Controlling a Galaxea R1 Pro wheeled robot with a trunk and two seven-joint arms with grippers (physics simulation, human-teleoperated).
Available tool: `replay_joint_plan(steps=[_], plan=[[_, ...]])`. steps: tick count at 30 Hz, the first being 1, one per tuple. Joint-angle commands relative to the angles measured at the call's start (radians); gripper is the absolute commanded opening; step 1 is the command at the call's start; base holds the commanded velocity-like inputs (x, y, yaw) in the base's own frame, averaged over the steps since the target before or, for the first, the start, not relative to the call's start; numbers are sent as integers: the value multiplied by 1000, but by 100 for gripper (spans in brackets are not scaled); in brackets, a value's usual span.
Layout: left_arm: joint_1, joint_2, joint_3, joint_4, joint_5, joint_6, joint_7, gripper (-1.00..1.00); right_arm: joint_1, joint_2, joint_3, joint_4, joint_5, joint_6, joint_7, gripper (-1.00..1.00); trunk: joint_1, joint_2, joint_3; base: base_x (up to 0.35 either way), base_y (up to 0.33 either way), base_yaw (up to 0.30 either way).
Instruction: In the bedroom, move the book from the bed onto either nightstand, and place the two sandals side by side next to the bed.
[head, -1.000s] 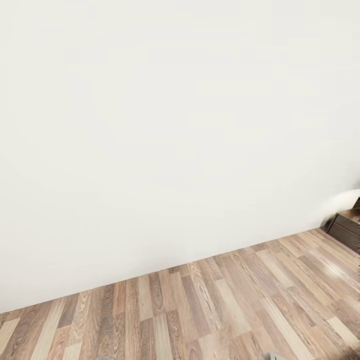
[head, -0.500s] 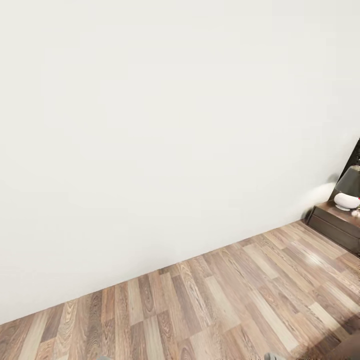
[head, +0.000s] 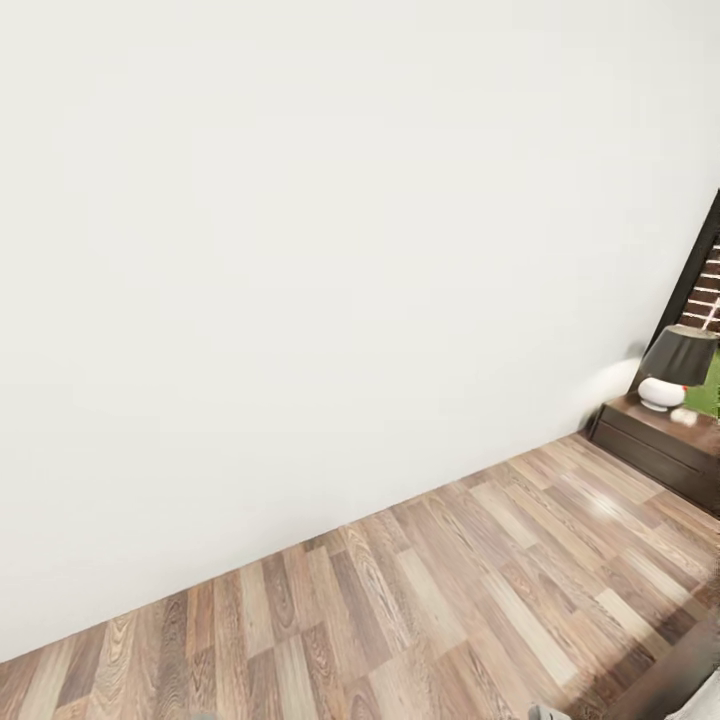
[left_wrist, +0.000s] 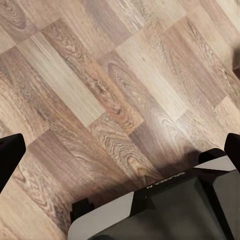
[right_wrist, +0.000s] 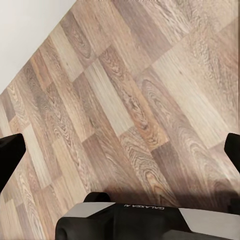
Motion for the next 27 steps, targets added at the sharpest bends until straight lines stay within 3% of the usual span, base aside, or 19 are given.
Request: replay_joint_plan(steps=[1, 27], plan=[[-1, 0, 8, 0, -10, -4, -2, 100, -1, 0, 8, 1, -6, -4, 3, 100, 1, -2, -2, 0, 0, -127], [-1, 0, 8, 0, -10, -4, -3, 100, -1, -1, 8, 1, -6, -4, 3, 100, 1, -2, -2, 0, 0, -127]])
